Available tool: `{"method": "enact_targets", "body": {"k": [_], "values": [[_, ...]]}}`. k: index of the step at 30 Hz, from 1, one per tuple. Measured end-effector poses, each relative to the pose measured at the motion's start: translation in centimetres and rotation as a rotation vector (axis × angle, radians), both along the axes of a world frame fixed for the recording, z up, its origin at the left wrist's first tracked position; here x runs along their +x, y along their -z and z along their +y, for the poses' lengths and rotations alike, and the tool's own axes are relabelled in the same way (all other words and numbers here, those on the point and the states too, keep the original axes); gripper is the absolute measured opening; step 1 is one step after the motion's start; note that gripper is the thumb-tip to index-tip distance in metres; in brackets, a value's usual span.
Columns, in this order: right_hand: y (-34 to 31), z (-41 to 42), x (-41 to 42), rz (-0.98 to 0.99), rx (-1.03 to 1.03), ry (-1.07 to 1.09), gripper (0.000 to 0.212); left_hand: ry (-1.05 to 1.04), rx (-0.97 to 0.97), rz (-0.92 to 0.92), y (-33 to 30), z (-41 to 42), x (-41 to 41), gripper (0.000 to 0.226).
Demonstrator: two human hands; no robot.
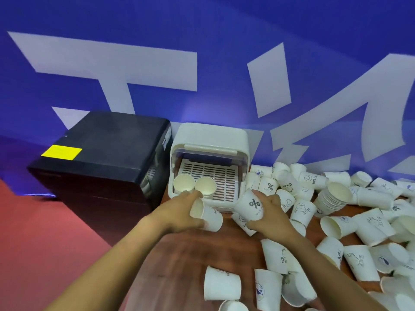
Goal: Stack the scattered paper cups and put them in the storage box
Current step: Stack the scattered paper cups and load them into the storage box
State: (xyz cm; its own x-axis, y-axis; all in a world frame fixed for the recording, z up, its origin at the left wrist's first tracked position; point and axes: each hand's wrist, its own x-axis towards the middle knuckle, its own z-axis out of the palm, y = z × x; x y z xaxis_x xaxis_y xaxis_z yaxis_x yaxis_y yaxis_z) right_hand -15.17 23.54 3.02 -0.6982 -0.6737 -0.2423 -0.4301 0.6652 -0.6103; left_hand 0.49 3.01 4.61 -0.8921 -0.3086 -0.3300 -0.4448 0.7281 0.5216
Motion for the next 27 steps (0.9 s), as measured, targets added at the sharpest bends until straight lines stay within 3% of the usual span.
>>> {"method": "enact_targets", "body": {"k": [5,9,14,20,27], "values": [[0.0,-3.1,0.8,0.001,0.006,-0.023,0.1,0.002,-0.047,0.027,-1.1,-3.3,0.2,0.078],[-0.8,-5.3,2.1,0.004,0.066,-0.113,0.096,0.018,-0.075,0.069,-2.0,-5.6,0.1,0.074],[-0.7,-7.8,3.1,0.008,0.02,-0.056,0.088,0.037,-0.111,0.108,-2.3,-8.2,-0.7,0.076],[-0.2,-10.1,2.8,0.003,-0.034,0.022,0.099,-0.02,-0.125,0.178,-2.5,-10.6,-1.8,0.073],[1.3,-11.9,1.2,-0.005,-0.155,0.092,0.078,-0.06,-0.111,0.232,-1.3,-10.9,-3.2,0.074]]}}
